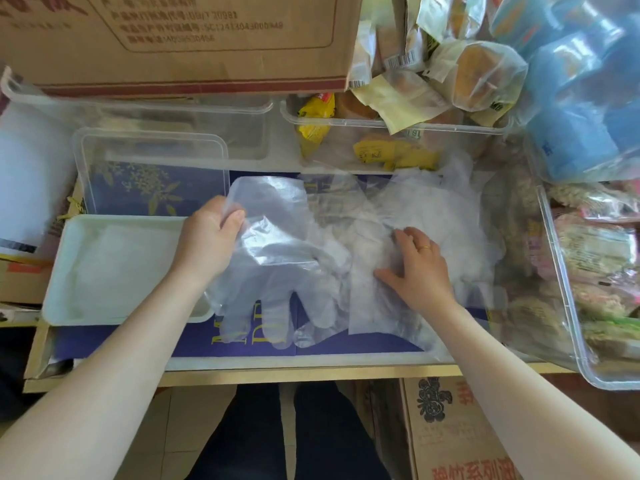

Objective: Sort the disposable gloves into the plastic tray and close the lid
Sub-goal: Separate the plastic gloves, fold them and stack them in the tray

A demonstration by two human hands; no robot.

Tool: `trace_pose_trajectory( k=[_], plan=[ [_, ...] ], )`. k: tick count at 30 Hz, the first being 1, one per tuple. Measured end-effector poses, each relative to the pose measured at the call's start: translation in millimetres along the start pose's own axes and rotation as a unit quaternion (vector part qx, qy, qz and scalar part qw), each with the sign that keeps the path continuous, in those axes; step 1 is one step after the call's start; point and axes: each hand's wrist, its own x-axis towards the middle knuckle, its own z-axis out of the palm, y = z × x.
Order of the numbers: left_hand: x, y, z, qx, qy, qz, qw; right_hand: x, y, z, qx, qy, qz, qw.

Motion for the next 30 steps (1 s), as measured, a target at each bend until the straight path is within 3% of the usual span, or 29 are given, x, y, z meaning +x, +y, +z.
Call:
trace_pose_trajectory(
  k=[2,8,13,15,16,19,21,23,27,30],
  plan=[
    [1,0,1,0.017,-0.002,0.015,1.0,1,5,6,-0.019,-0.018,-0.002,1.0],
    [7,1,0,0.031,-0.015,0.043,0.998,3,8,13,0.091,0.117,0.02,0.989],
    [11,6,-9,0.037,-0.007,0.061,0.997,5,-13,-14,0.312,0.155,0.103,0.932],
    [13,7,-13,0.035,-0.003,0.067,0.997,-2,-27,-34,0.462,0.134,0.1,0.871],
    [14,8,-15,0.033,0.0,0.07,0.997,-7,-35,-46,0.553,0.107,0.084,0.822],
    [16,10,-18,0.033,-0.004,0.073,0.997,-22,-49,-74,0.791,-0.034,0.024,0.61],
    [16,12,-19,0.03,-0.009,0.073,0.997,-27,-54,-80,0.836,-0.096,0.026,0.54],
    [16,12,-21,0.02,-0.01,0.069,0.997,-29,-55,-75,0.826,-0.113,0.047,0.55],
    [16,5,-21,0.008,-0.028,0.067,0.997,-24,-47,-37,0.666,-0.057,0.166,0.725],
    [16,1,-17,0.025,-0.046,0.075,0.996,-20,-39,-9,0.507,-0.021,0.267,0.819]
  ],
)
